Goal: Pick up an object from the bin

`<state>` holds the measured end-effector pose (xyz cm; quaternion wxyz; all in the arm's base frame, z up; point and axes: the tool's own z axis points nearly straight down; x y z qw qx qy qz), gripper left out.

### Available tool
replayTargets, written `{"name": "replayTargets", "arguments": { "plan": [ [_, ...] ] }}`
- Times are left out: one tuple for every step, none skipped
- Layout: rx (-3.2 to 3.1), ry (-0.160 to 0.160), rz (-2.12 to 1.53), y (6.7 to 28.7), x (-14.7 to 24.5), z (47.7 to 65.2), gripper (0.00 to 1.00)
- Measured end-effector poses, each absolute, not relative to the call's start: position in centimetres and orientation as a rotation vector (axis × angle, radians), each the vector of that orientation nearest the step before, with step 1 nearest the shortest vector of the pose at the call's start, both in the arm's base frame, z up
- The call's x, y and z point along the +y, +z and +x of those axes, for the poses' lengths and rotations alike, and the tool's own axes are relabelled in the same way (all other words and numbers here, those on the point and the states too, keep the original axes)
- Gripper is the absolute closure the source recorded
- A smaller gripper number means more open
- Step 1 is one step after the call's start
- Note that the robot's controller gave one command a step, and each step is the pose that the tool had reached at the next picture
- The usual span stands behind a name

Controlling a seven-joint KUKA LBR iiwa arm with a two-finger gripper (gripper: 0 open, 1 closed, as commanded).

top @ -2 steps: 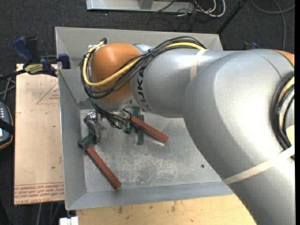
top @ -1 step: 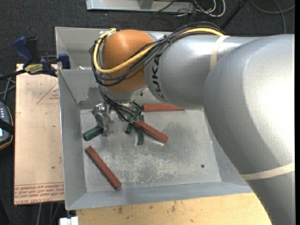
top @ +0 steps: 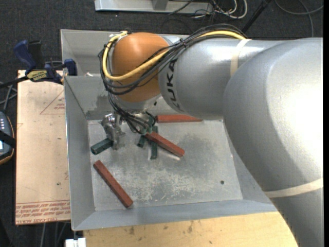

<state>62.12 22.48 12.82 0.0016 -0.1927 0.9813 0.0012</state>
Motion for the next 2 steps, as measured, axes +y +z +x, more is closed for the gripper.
{"name": "replayTargets", "arguments": {
  "plan": [
    [3.073,0.006,-0.606,10.6,21.4,63.9,1.00],
    [3.087,-0.001,-0.643,12.2,21.7,63.1,1.00]
  ]
}}
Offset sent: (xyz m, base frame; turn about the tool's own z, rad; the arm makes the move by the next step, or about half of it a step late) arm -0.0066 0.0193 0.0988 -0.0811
